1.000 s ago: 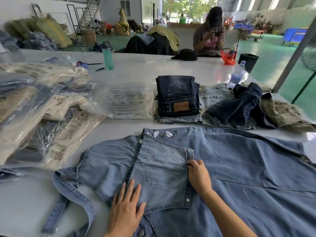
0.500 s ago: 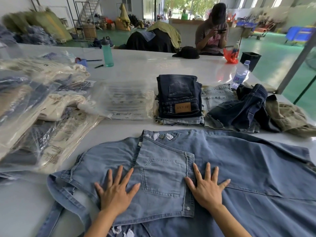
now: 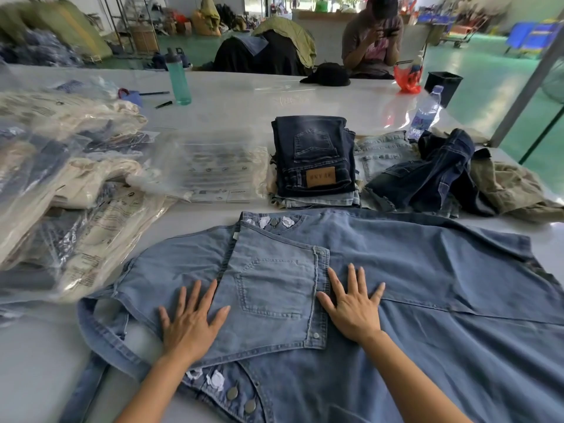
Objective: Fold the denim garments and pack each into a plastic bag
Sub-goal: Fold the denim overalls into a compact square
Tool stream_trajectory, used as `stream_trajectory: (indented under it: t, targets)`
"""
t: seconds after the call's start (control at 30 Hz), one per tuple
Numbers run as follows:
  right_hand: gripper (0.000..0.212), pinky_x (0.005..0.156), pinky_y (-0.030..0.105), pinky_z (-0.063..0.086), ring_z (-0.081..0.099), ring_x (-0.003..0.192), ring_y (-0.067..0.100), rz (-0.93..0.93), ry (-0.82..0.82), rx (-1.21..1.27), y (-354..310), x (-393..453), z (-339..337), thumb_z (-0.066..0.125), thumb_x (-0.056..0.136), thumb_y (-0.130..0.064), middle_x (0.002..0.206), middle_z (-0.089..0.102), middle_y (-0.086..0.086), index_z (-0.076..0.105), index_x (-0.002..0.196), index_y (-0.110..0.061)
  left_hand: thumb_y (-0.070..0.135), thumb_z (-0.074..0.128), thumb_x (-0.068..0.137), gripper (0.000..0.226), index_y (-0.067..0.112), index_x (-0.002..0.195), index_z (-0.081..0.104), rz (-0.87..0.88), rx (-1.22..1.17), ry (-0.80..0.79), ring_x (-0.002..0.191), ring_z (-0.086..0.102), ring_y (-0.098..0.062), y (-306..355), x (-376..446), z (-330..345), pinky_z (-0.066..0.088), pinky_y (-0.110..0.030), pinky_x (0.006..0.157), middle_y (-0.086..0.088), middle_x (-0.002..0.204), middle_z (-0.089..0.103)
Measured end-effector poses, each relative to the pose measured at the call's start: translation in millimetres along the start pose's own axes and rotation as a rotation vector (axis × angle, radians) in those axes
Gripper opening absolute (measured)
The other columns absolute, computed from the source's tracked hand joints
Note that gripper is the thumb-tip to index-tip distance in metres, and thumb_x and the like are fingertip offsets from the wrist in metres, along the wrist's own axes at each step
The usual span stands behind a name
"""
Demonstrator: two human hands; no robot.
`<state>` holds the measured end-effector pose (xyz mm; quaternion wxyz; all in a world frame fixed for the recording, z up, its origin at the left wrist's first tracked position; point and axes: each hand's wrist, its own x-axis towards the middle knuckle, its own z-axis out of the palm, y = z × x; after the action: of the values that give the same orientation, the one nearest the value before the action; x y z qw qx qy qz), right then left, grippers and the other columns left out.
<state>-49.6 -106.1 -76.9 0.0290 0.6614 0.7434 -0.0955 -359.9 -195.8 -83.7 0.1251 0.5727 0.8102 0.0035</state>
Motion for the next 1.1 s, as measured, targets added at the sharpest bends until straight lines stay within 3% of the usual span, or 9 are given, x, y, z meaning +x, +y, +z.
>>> stream_trajectory:
  t: [0.13, 0.4, 0.5, 0.57, 0.63, 0.77, 0.87, 1.0, 1.1]
  targets:
    - [0.067, 0.111, 0.06, -0.016, -0.019, 0.145, 0.02, -0.056, 0.034, -0.007, 1, -17, 4, 0.013, 0.091, -0.069, 0.16, -0.011, 0.003, -0.006, 0.149, -0.04, 0.085, -0.033, 0.049, 0.107, 0.032, 0.142, -0.019, 0.025, -0.01, 0.013, 0.146, -0.01, -0.016, -14, -17, 4, -0.005, -0.053, 0.115, 0.014, 0.151, -0.022]
    - [0.07, 0.111, 0.058, -0.016, -0.029, 0.141, 0.018, -0.14, -0.009, 0.036, -10, -42, 4, 0.014, 0.091, -0.068, 0.158, -0.021, 0.001, -0.015, 0.147, -0.038, 0.086, -0.033, 0.047, 0.114, 0.031, 0.146, -0.018, -0.003, 0.007, -0.019, 0.147, -0.006, -0.021, -21, -38, -12, 0.007, -0.057, 0.115, 0.008, 0.156, -0.017]
    - [0.067, 0.11, 0.062, -0.011, -0.039, 0.136, 0.017, -0.214, 0.075, 0.037, -14, -63, 10, 0.016, 0.091, -0.069, 0.158, -0.018, 0.002, -0.015, 0.144, -0.043, 0.082, -0.003, 0.078, 0.089, 0.032, 0.15, 0.016, 0.184, -0.002, 0.072, 0.141, 0.025, -0.028, -10, -63, -15, 0.029, -0.069, 0.098, -0.002, 0.155, 0.023]
    - [0.062, 0.111, 0.058, 0.0, -0.026, 0.142, 0.013, -0.308, 0.2, 0.006, -14, -85, 19, 0.019, 0.09, -0.068, 0.157, 0.02, 0.005, 0.024, 0.146, -0.042, 0.073, 0.008, 0.087, 0.062, 0.049, 0.141, 0.028, 0.264, -0.076, 0.189, 0.13, 0.045, -0.021, -7, -82, -9, 0.041, -0.07, 0.085, 0.002, 0.142, 0.049]
    - [0.058, 0.108, 0.05, 0.008, 0.002, 0.146, 0.008, -0.359, 0.293, 0.009, -11, -97, 19, 0.019, 0.091, -0.067, 0.144, 0.043, 0.0, 0.05, 0.134, -0.041, 0.072, 0.005, 0.087, 0.056, 0.058, 0.141, 0.013, 0.262, -0.124, 0.238, 0.131, 0.044, -0.013, -6, -91, -10, 0.042, -0.069, 0.082, 0.017, 0.144, 0.042]
    - [0.025, 0.092, 0.043, 0.045, 0.066, 0.105, 0.017, -0.365, 0.427, 0.175, -6, -79, 3, 0.055, 0.086, -0.043, 0.113, 0.07, -0.005, 0.073, 0.101, -0.034, 0.068, 0.005, 0.09, 0.081, 0.023, 0.113, 0.068, 0.227, 0.055, 0.277, 0.105, 0.062, -0.046, 2, -76, -11, 0.04, -0.076, 0.073, -0.017, 0.122, 0.063]
    - [0.01, 0.078, 0.033, 0.044, 0.062, 0.095, 0.03, -0.087, 0.334, 0.608, -17, -38, -19, 0.063, 0.087, -0.011, 0.096, 0.067, 0.01, 0.068, 0.094, -0.007, 0.062, 0.01, 0.094, 0.084, 0.009, 0.104, 0.074, 0.34, 0.066, 0.357, 0.111, 0.059, -0.043, 37, -62, -12, 0.044, -0.067, 0.081, -0.019, 0.127, 0.06]
    - [0.027, 0.075, 0.032, 0.035, 0.053, 0.105, 0.034, 0.105, 0.163, 0.733, -42, 22, -40, 0.057, 0.09, -0.017, 0.106, 0.06, 0.017, 0.054, 0.11, 0.001, 0.068, 0.035, 0.08, 0.069, 0.018, 0.111, 0.071, 0.611, 0.073, 0.305, 0.113, 0.06, -0.033, 92, -55, -3, 0.031, -0.044, 0.102, -0.009, 0.128, 0.061]
    - [0.038, 0.071, 0.031, 0.037, 0.056, 0.099, 0.032, 0.215, 0.068, 0.799, -53, 49, -44, 0.064, 0.086, -0.025, 0.103, 0.057, 0.016, 0.049, 0.107, 0.002, 0.07, 0.046, 0.072, 0.059, 0.024, 0.095, 0.075, 0.879, 0.023, 0.332, 0.107, 0.065, -0.021, 115, -57, 6, 0.048, -0.035, 0.095, 0.001, 0.114, 0.069]
